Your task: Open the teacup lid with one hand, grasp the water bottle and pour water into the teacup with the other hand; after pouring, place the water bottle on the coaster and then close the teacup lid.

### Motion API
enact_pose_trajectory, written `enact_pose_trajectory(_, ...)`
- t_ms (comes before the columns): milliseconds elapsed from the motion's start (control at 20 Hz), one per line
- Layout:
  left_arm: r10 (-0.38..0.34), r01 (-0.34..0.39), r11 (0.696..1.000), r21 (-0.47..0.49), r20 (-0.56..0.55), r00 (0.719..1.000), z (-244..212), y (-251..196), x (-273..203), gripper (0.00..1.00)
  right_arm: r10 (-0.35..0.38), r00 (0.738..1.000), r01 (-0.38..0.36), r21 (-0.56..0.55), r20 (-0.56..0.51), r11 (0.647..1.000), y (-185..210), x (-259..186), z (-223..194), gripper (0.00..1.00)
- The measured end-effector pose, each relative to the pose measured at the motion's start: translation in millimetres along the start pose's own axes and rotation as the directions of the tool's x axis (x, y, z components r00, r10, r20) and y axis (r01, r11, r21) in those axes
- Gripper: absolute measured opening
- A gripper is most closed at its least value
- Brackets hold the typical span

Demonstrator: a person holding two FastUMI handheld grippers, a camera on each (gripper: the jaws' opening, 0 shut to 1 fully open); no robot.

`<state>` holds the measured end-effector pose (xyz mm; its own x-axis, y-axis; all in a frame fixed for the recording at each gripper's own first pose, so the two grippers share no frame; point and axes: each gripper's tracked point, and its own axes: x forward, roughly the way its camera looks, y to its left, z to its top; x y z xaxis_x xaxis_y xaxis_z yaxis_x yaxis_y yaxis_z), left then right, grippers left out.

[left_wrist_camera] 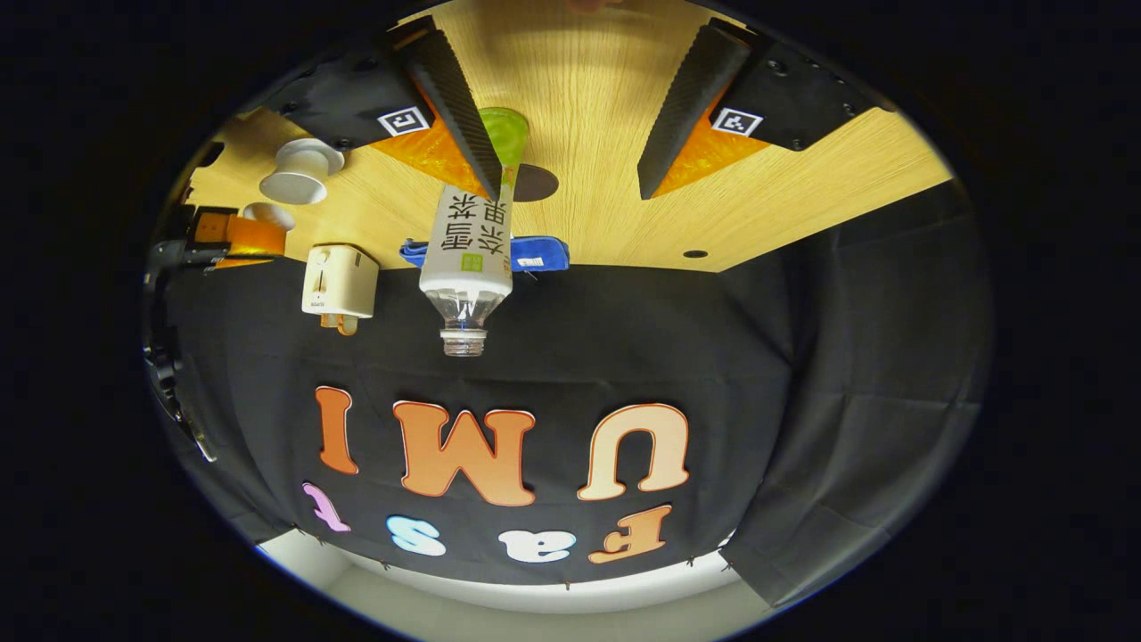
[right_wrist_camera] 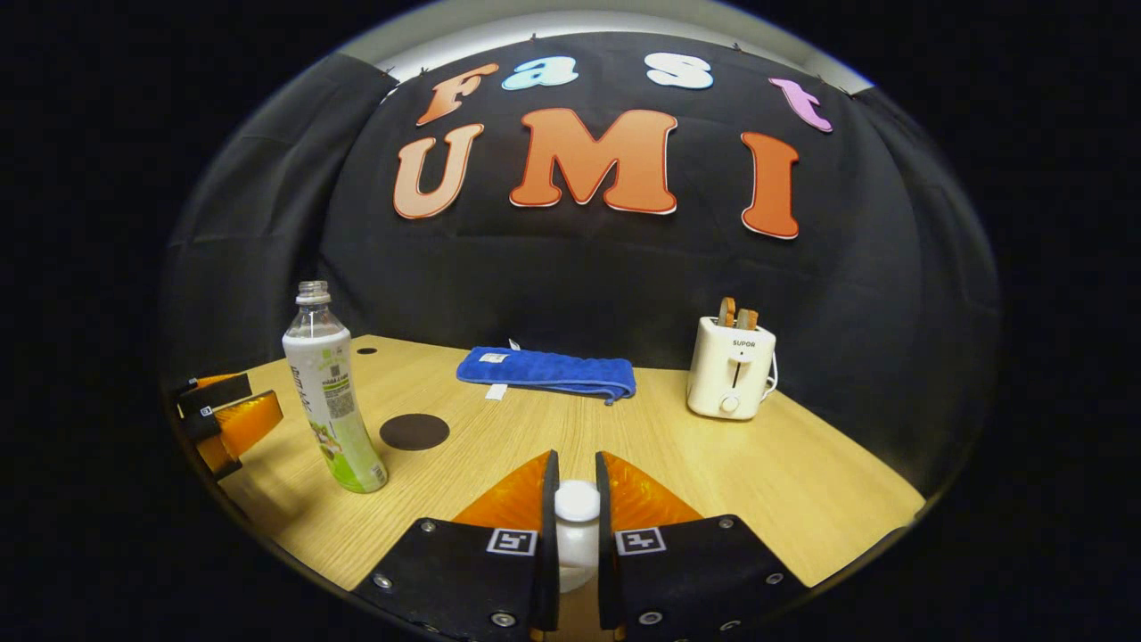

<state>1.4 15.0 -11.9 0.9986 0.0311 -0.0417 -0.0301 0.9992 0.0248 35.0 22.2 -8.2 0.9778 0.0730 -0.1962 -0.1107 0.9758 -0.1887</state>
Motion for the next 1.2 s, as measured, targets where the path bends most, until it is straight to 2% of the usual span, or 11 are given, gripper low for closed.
enact_pose_trajectory(250,-0.058,0.058,0.997,0.045,0.008,0.998,10,-29,-4,0.99,-0.076,0.997,0.076,-0.030,-0.027,0.997,-47,-10,-7,0.18)
enact_pose_trajectory(500,-0.160,0.162,0.984,0.080,-0.035,0.987,3,-71,8,0.99,-0.101,0.994,0.101,-0.004,-0.047,0.995,-67,-17,-18,0.17)
enact_pose_trajectory(900,-0.098,0.110,0.988,0.109,-0.114,0.989,-20,-72,46,1.00,-0.117,0.991,0.119,0.028,-0.058,0.993,-86,-22,-26,0.18)
enact_pose_trajectory(1100,-0.105,0.121,0.987,0.110,-0.139,0.985,-27,-75,57,0.99,-0.116,0.991,0.120,0.051,-0.071,0.991,-91,-19,-34,0.17)
enact_pose_trajectory(1200,-0.101,0.117,0.987,0.108,-0.139,0.985,-30,-74,62,0.83,-0.120,0.990,0.124,0.062,-0.072,0.990,-93,-17,-35,0.18)
